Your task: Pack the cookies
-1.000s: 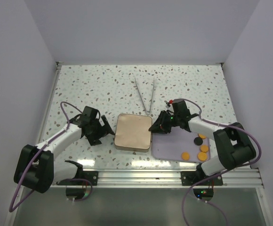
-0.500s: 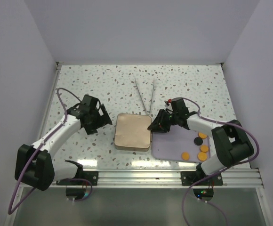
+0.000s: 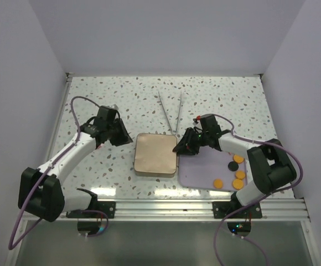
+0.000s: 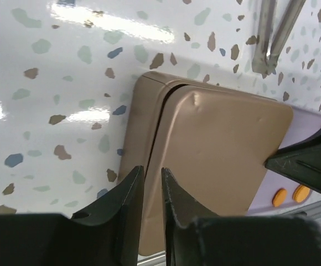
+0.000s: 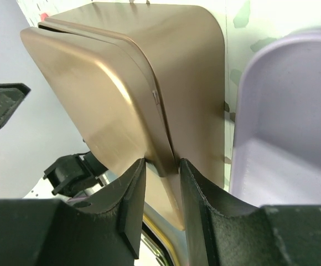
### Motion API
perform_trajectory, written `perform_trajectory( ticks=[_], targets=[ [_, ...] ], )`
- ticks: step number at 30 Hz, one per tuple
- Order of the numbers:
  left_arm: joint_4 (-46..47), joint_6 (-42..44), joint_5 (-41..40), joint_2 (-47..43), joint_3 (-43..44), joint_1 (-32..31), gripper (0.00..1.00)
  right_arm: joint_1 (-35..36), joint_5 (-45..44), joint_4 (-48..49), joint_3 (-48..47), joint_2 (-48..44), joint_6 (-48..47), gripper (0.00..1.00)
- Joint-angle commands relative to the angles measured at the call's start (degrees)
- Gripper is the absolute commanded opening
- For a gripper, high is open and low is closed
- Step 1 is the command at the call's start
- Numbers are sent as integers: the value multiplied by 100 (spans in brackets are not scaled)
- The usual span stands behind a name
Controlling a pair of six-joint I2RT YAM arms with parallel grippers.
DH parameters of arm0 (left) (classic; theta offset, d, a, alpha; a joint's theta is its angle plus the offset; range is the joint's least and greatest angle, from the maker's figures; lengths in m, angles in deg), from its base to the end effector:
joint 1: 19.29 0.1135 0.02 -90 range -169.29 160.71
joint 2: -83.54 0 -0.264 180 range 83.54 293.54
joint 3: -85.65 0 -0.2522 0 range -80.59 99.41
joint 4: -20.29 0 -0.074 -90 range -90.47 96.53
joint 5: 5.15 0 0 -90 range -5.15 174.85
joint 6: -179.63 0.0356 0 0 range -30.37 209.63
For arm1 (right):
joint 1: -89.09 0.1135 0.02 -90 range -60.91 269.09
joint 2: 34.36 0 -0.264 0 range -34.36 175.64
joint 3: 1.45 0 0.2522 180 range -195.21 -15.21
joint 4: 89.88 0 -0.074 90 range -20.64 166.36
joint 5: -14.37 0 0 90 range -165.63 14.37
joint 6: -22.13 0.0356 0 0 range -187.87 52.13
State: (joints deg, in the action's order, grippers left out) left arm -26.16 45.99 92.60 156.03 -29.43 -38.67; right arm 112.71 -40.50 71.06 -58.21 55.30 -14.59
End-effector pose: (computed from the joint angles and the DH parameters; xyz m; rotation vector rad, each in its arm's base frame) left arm 0.2387 -0.0891 0.2436 -0.4927 2.5657 -0.5941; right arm 0.2609 0.1365 0.1593 0.4091 2.7040 1.2567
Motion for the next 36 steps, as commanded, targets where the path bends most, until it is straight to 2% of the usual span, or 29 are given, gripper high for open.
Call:
perform_trajectory(
  ticks=[1,9,17,21,26,29,36],
  targets=[
    [588,259,447,300,351,-215,24,3,-226,-32,-235,165,25,34],
    [834,365,552,819,501,-391,23,3,-218,55,-367,314,130,34],
    [711,488,113,1821,615,-391,21,3,-244,73,-419,367,174,35],
    [562,470,-168,1997,887,-278,22,-6,-270,73,-428,367,183,42],
    [377,593,-230,2260,1150,-84,22,3,-314,20,-489,323,209,56],
    [324,655,-239,2393,1256,-84,21,3,-402,-278,-673,139,35,61],
    [307,690,-274,2358,1256,-49,21,-6,-604,-990,-938,-379,-212,64]
  ],
)
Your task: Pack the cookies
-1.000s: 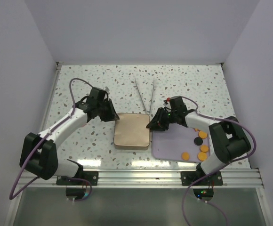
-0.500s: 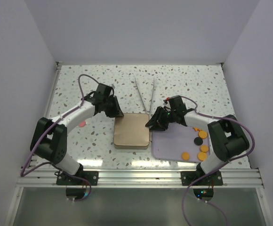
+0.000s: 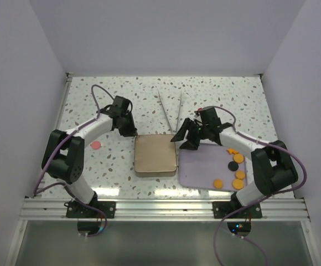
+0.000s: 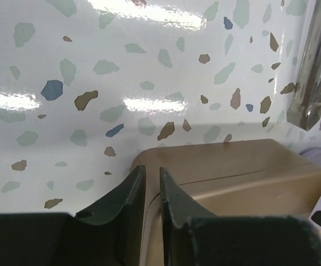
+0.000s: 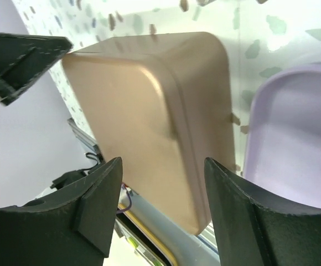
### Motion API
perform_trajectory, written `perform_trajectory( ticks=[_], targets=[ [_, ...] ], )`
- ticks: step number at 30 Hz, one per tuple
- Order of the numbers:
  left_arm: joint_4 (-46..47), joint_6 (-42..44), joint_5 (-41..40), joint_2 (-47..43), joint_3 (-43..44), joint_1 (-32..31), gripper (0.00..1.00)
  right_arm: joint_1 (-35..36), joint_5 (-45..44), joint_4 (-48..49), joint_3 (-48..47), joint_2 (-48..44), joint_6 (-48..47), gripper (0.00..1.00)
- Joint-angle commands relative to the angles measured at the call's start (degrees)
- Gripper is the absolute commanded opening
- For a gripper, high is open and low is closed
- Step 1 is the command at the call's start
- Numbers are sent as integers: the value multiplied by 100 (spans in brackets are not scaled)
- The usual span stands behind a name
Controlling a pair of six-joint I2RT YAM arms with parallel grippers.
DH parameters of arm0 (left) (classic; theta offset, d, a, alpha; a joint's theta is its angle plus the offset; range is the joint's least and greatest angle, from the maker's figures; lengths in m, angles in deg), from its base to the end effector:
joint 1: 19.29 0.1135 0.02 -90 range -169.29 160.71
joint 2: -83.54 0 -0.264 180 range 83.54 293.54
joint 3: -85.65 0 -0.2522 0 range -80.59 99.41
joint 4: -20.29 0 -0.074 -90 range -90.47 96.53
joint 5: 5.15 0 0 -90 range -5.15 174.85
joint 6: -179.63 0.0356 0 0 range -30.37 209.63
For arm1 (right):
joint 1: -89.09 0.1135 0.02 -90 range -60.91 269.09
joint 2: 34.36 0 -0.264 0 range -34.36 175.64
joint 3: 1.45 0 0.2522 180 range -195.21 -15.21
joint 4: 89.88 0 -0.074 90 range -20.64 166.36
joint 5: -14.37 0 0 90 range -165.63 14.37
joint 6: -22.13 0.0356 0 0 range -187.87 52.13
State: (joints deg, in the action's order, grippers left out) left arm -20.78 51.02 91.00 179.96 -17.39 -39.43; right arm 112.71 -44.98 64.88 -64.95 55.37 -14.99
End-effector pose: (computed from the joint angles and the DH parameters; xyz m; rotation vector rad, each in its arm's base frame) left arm 0.3190 -0.1210 0.1966 -0.3965 2.6766 -0.4757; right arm 0.2769 0.1409 0.1842 0.4315 2.6763 1.1646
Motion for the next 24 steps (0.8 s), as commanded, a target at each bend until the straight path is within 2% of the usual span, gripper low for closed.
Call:
perform_trajectory(
  ticks=[1,7,12,14,15,17,21,24],
  targets=[
    [-248,196,-123,-62,78,45,22,-6,-174,-424,-273,-465,-182,65],
    [-573,319,-351,-361,570,317,27,-6,-428,-1136,-484,-1098,-497,67],
    [-784,503,-308,-756,948,800,32,3,-596,-1804,-888,-1501,-762,68],
    [-820,574,-290,-1044,1053,1003,38,-6,-657,-2049,-1081,-1642,-885,68],
    [-820,661,-299,-1160,1080,1064,45,3,-701,-2138,-1152,-1791,-928,69],
    [-794,775,-351,-1536,1150,1170,53,3,-824,-2357,-1363,-1976,-1034,71],
    [-671,1127,-536,-2240,1098,1206,78,-6,-1000,-2551,-1565,-2539,-1254,78],
    [-565,1172,-896,-2794,897,1206,86,11,-983,-2727,-1679,-2847,-1438,83]
  ],
)
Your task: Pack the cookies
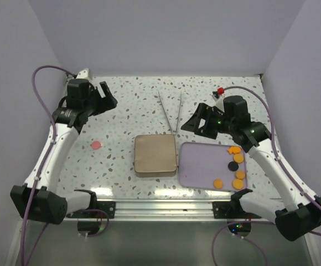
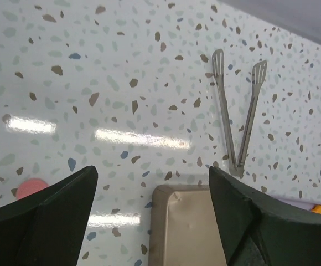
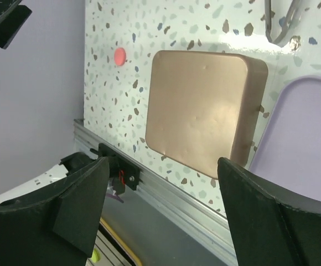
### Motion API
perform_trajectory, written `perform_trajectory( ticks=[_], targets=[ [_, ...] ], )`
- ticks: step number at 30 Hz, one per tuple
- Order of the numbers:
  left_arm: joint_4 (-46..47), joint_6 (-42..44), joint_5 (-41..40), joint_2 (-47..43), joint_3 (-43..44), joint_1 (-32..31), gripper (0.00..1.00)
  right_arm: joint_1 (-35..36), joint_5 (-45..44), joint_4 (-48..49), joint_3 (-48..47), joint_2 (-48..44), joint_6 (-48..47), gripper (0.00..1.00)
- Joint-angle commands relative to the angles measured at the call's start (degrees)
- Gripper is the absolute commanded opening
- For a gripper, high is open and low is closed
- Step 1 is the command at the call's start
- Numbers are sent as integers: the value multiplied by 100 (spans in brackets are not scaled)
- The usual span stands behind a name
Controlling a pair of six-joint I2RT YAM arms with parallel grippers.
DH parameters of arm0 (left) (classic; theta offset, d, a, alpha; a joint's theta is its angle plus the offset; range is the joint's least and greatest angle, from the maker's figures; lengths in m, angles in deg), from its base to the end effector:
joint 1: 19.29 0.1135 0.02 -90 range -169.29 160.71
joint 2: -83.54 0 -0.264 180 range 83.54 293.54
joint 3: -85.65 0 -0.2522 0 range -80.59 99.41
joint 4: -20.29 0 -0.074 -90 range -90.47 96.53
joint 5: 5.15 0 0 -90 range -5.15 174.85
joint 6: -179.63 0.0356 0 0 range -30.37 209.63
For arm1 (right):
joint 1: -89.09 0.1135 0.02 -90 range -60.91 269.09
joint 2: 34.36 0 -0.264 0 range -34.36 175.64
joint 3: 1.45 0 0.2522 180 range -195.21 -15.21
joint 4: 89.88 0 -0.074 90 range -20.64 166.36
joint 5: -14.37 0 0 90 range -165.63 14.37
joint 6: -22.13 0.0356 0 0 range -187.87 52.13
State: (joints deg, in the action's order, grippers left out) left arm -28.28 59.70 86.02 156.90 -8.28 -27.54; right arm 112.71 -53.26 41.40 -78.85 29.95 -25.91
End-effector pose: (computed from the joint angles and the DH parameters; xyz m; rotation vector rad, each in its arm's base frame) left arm 0.2762 -0.0408 0.3577 -0.4070 2.1871 -0.3933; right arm 0.2127 0.1078 0.3462 0.1381 2.3438 1.0380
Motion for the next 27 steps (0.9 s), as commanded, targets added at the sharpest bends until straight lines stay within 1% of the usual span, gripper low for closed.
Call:
perform_trajectory(
  ticks=[1,4,5,6,7,8,9,10,13,16,18,19,21,22,23,24,25,26,27],
  targets=[
    [220,295,-503,-629,-172,25,88,-6,-145,-415,-351,-358,-433,84],
    [308,172,-1143,-1139,-541,17,90,3,-93,-564,-517,-586,-626,89],
    [360,85,-1528,-1410,-673,17,91,3,-110,-591,-544,-700,-679,89],
    [378,23,-1732,-1552,-814,17,93,3,-128,-600,-579,-779,-741,93],
    [430,-12,-1899,-1701,-1146,17,95,3,-180,-617,-623,-841,-863,96],
    [570,14,-2127,-1998,-1323,17,95,3,-198,-626,-624,-963,-925,98],
    [615,14,-2191,-2132,-1490,17,100,3,-207,-643,-641,-1008,-1004,98],
    [624,23,-2269,-2246,-1762,17,100,3,-207,-652,-650,-1052,-1153,98],
    [572,58,-2506,-2554,-2115,17,100,3,-93,-801,-720,-1193,-1444,99],
    [300,-56,-3051,-2687,-2335,17,100,160,-223,-1021,-808,-1333,-1646,99],
    [404,-100,-3403,-2862,-2581,17,100,310,-277,-1065,-791,-1447,-1664,99],
    [483,-127,-3508,-2941,-2904,17,100,354,-277,-1083,-773,-1552,-1664,98],
    [799,-144,-3799,-3196,-3248,17,97,468,-233,-1101,-677,-1650,-1682,98],
    [957,-101,-3852,-3284,-3615,25,97,503,-224,-1101,-633,-1737,-1699,99],
    [1298,-13,-3904,-3450,-3819,17,95,547,-216,-1083,-598,-1773,-1699,98],
    [1449,-21,-3992,-3530,-4152,17,94,548,-320,-1092,-580,-1791,-1708,98],
    [1816,-21,-4054,-3679,-4347,17,94,556,-399,-1179,-597,-1799,-1699,99],
    [2072,161,-4202,-3758,-4557,17,94,548,-496,-1215,-632,-1791,-1691,98],
    [2388,311,-4300,-3829,-4995,17,94,548,-610,-1232,-711,-1791,-1760,98]
  ],
)
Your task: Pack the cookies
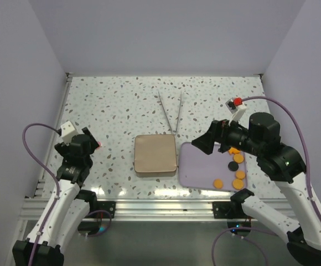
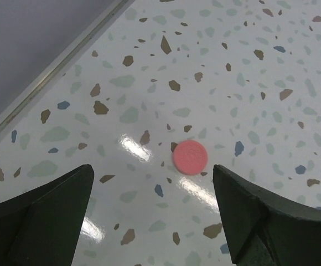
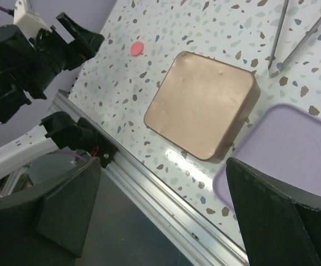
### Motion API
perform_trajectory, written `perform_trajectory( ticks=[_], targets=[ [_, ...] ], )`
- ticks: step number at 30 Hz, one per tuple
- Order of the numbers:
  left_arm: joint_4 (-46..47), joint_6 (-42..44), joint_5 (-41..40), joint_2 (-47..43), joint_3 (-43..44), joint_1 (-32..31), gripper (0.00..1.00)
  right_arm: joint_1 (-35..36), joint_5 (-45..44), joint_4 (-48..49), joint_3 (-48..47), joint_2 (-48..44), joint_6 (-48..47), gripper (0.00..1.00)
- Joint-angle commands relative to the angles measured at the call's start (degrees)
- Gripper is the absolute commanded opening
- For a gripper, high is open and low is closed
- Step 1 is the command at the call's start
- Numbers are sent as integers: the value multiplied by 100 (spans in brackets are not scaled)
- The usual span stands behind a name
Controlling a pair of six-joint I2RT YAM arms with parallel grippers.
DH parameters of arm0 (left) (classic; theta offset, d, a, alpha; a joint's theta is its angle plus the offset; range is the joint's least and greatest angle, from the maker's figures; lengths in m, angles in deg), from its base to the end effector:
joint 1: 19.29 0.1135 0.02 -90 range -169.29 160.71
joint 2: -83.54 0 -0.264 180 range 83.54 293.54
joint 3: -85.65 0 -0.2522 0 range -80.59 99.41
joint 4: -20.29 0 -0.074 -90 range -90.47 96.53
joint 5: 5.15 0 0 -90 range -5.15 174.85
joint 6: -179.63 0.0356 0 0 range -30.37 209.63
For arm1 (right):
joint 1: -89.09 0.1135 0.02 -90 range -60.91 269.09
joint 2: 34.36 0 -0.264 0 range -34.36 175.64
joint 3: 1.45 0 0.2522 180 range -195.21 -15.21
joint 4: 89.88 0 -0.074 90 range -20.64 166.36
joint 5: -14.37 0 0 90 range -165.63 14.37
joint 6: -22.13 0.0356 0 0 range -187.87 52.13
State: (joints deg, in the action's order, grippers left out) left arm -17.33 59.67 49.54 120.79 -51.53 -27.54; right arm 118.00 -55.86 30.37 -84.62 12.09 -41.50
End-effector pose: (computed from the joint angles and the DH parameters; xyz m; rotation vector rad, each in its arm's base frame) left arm 0.1496 -0.0009 0.2431 -0.7214 1.8941 0.2385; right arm 0.1160 0.0778 0.4136 -0.2836 2.0583 0.9521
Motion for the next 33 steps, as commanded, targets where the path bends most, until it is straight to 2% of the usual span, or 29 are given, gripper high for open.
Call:
perform_trajectory(
  ticks=[1,2,4,6,7,13,14,15,16,21,25,26,27,29,30,32,33],
  targets=[
    [1696,567,-696,-306,-917,17,94,19,-447,-129,-161,-5,-246,99],
    [2709,1100,-688,-333,-1172,17,93,19,-552,-94,-178,12,-264,99],
    [3934,1491,-792,-211,-1762,17,95,19,-815,-137,-231,65,-255,99],
    [4667,1632,-837,43,-2148,17,97,19,-1009,-234,-406,258,-133,99],
    [5315,1711,-776,471,-2237,25,97,19,-1097,-339,-442,337,-63,99],
    [7172,1957,-584,2300,-2396,51,98,19,-1010,-988,-784,882,35,99],
    [7132,2002,-495,2478,-2266,78,98,27,-1019,-1060,-837,917,44,99],
    [7610,2115,-434,2871,-2160,87,98,19,-1036,-1104,-907,961,35,99],
    [7676,2299,-224,3032,-2081,96,98,19,-1045,-1113,-925,962,26,99],
    [8500,2792,445,4112,-1535,140,97,19,-940,-692,-750,812,105,99],
    [8133,2855,964,4614,-964,166,93,19,-869,-577,-741,979,202,99],
    [8273,2759,1043,4685,-1085,166,94,19,-843,-568,-741,1005,211,99],
    [9197,2958,1087,4903,-1261,166,94,19,-826,-551,-732,1014,211,99],
    [8673,2803,1184,4766,-1263,166,96,19,-834,-516,-689,1041,193,99],
    [9288,2933,1219,4817,-1384,166,97,19,-860,-472,-671,1015,176,99],
    [9390,2925,1508,4695,-1691,201,98,19,-913,-428,-583,962,175,99],
    [10000,2934,1727,4790,-1858,227,98,19,-948,-384,-548,936,175,99]
  ],
)
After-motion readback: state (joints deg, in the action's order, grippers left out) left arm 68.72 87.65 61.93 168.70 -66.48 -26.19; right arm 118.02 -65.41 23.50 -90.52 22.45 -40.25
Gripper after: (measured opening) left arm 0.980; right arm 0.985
